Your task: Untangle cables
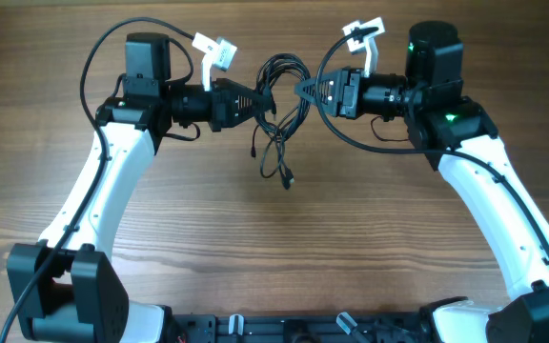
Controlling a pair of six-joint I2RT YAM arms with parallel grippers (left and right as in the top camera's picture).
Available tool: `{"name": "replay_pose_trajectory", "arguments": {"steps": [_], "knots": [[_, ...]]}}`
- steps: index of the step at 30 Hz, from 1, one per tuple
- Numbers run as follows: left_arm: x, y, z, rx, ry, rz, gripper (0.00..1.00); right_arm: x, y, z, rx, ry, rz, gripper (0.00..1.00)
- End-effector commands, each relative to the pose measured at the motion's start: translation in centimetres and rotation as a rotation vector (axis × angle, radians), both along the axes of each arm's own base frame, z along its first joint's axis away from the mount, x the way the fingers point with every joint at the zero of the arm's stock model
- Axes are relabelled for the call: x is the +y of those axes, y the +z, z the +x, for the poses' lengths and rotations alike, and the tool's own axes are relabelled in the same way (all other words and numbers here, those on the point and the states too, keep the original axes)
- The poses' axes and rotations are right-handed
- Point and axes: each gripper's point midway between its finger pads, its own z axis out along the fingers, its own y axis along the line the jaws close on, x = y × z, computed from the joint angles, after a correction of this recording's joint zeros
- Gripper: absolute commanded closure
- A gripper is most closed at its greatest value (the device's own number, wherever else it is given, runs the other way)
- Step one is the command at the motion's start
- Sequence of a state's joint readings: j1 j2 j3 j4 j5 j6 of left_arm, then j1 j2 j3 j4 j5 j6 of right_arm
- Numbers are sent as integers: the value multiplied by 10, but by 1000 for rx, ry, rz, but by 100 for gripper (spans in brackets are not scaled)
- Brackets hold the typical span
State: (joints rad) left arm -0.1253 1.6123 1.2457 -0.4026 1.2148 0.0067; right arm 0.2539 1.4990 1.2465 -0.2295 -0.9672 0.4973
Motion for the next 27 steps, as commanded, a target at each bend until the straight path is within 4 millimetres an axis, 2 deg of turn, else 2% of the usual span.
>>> {"name": "replay_pose_trajectory", "arguments": {"steps": [1,4,6,8,11,12,13,15,16,18,19,24,27], "knots": [[-3,12,-3,-31,-38,-32,96,0,7,6,-17,-32,-7,63],[-3,12,-3,-29,-38,-32,96,-3,4,11,-12,-62,-22,64],[-3,12,-3,-28,-38,-32,96,-3,3,12,6,-78,-20,69],[-3,12,-3,-28,-38,-32,96,-3,3,12,5,-78,-19,77],[-3,11,-2,-29,-34,-29,95,-5,2,15,4,-95,-28,95],[-3,11,-2,-30,-34,-29,95,-5,2,15,5,-95,-28,96],[-3,11,-2,-30,-34,-29,91,-5,2,15,4,-95,-28,96],[-3,10,-1,-30,-29,-24,61,-5,2,15,5,-94,-27,96],[-2,10,0,-31,-24,-20,51,-5,2,15,5,-94,-27,96],[-2,9,0,-32,-21,-16,13,-5,2,15,6,-94,-28,96],[-2,9,1,-32,-20,-16,0,-5,2,15,6,-94,-28,96],[2,0,11,-44,40,41,0,-5,-2,13,16,-91,-39,96],[2,4,15,-43,55,34,0,-8,-8,14,29,-107,-62,96]]}}
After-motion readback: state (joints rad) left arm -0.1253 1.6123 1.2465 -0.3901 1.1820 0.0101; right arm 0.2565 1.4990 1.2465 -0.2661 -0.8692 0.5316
